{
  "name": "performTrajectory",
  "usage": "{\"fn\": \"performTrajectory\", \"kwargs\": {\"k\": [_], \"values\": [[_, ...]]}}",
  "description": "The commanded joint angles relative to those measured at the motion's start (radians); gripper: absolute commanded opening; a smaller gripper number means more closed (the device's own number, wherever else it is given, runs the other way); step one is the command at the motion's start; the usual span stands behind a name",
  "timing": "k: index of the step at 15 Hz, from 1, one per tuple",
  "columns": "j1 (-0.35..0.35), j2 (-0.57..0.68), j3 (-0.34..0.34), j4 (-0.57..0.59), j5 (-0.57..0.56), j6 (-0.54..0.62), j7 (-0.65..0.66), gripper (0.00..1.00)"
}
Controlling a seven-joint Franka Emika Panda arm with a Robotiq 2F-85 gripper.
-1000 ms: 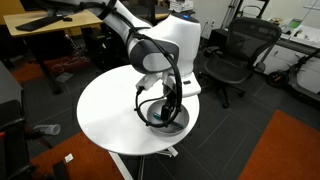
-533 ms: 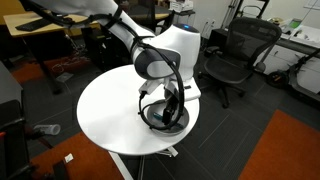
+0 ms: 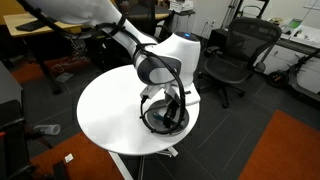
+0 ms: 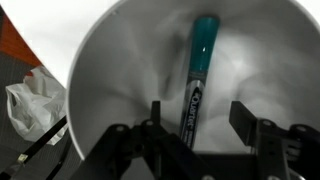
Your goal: Take the marker out of the bowl, place the marker back in the bowl then take the marker out of the bowl
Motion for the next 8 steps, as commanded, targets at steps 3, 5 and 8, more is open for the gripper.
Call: {"fn": "performTrajectory", "kwargs": {"k": [3, 5, 8], "values": [[-0.008, 0.025, 0.001, 0.052, 0.014, -0.042, -0.008, 0.27], [-0.008, 0.022, 0.000, 0.051, 0.013, -0.044, -0.008, 0.13], [-0.006, -0.008, -0.008, 0.028, 0.011, -0.055, -0.004, 0.03]]}}
